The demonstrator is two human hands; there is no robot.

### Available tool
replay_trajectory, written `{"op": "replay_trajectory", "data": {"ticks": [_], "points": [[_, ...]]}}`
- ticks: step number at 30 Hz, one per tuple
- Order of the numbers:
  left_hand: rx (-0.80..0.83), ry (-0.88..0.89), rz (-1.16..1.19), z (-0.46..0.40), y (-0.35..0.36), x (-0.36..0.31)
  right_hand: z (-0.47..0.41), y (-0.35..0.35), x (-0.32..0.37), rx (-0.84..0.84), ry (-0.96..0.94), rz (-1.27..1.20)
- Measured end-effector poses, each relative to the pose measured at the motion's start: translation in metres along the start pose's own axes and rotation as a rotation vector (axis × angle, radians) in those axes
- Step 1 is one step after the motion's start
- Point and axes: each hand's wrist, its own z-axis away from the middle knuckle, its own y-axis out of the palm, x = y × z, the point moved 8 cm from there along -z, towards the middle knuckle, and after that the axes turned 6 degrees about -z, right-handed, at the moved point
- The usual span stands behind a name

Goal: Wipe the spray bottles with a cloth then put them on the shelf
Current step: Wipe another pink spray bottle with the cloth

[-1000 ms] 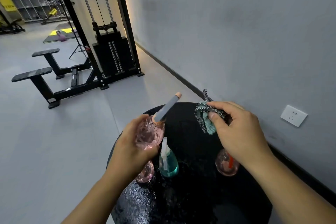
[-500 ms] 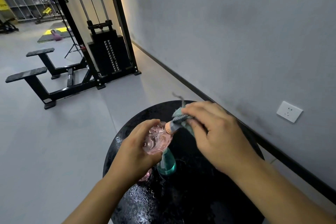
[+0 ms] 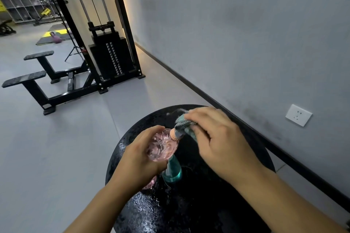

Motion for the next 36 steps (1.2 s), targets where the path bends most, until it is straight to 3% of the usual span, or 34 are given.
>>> {"op": "replay_trajectory", "data": {"ticks": [3, 10, 17, 26, 36], "points": [[0.004, -0.015, 0.005, 0.000, 0.000, 0.002, 0.002, 0.007, 0.010, 0.044, -0.081, 0.009], [0.030, -0.002, -0.014, 0.002, -0.003, -0.001, -0.003, -0.013, -0.026, -0.080, 0.106, 0.027], [0.023, -0.026, 0.015, 0.000, -0.001, 0.000, 0.002, 0.004, 0.007, 0.025, -0.058, 0.001], [0.017, -0.017, 0.049, 0.002, -0.004, -0.001, -0.007, -0.035, -0.051, -0.182, 0.234, -0.018], [-0.062, -0.038, 0.099, 0.002, -0.013, 0.000, -0.003, -0.037, -0.055, -0.208, 0.267, -0.070]]}}
